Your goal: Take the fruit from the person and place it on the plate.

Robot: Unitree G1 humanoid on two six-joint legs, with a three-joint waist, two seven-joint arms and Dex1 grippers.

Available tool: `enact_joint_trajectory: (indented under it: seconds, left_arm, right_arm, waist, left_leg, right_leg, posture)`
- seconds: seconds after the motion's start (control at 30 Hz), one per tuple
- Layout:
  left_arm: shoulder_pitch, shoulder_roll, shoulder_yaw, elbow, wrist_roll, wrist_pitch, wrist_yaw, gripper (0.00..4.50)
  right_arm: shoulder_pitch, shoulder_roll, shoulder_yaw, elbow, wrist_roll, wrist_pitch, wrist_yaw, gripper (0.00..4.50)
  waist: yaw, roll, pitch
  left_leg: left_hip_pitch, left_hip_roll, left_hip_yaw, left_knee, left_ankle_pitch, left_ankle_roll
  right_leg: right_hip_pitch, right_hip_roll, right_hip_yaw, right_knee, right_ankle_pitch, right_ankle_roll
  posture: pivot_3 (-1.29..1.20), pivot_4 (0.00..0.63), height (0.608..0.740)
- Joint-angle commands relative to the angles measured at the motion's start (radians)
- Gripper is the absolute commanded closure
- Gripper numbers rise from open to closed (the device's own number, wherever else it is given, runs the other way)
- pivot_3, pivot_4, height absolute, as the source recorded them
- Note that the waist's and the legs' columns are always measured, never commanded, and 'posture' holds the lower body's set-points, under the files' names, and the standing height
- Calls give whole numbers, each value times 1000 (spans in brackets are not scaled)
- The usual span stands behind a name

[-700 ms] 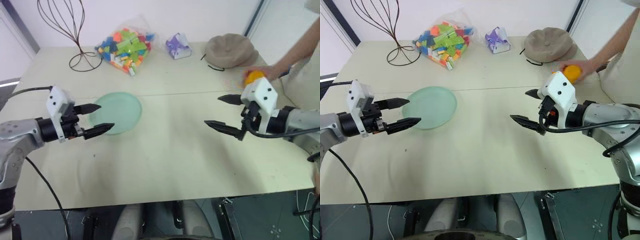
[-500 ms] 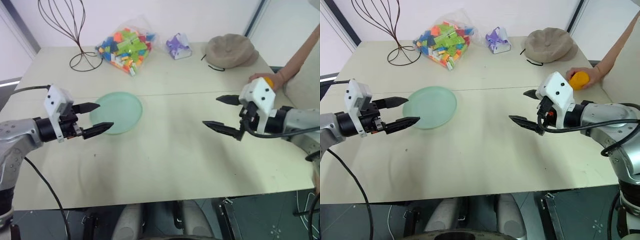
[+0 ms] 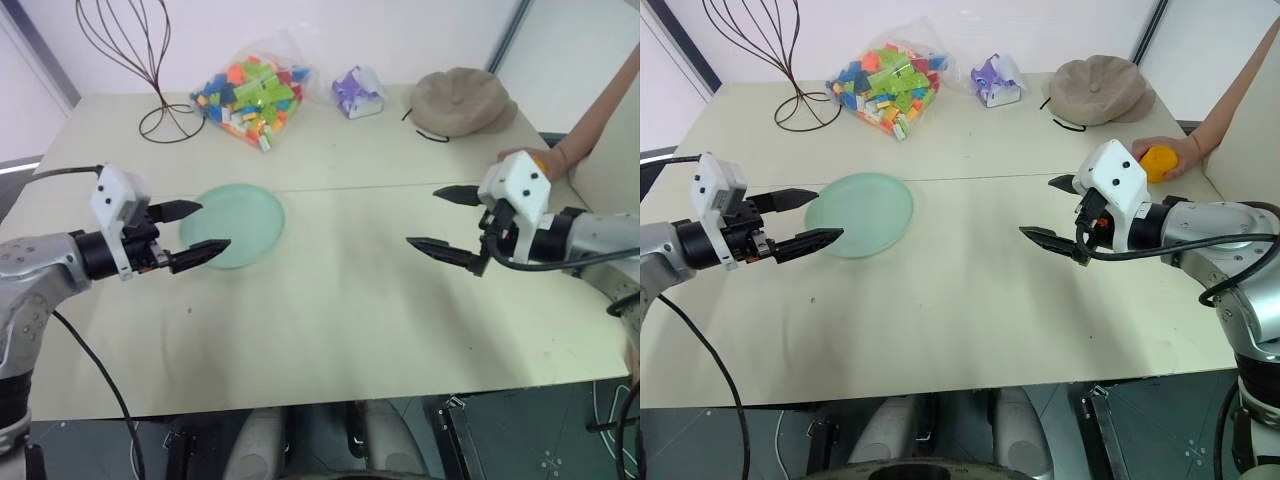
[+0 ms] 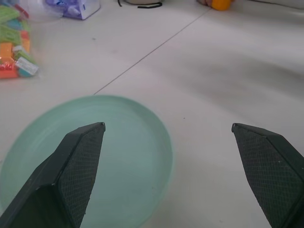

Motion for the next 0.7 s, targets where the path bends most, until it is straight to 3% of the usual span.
enact_joint_trajectory:
  seconds: [0.03, 0.7]
  left_arm:
    - [-14, 0, 1, -6, 5, -25, -8, 0]
    - [1, 11, 10, -8, 8, -29, -27, 0]
  right_arm:
    - [-4, 1, -20, -5, -12, -28, -1, 28]
    - [2, 1, -19, -5, -15, -24, 7, 28]
  waist:
    - [0, 0, 0]
    - [0, 0, 0]
  left_leg:
    - [0, 0, 0, 0, 0, 0]
    - [0, 0, 0, 0, 0, 0]
  right_leg:
    - [0, 0, 0, 0, 0, 0]
    - [0, 0, 0, 0, 0, 0]
  posture:
    - [0, 150, 740]
    - [0, 150, 740]
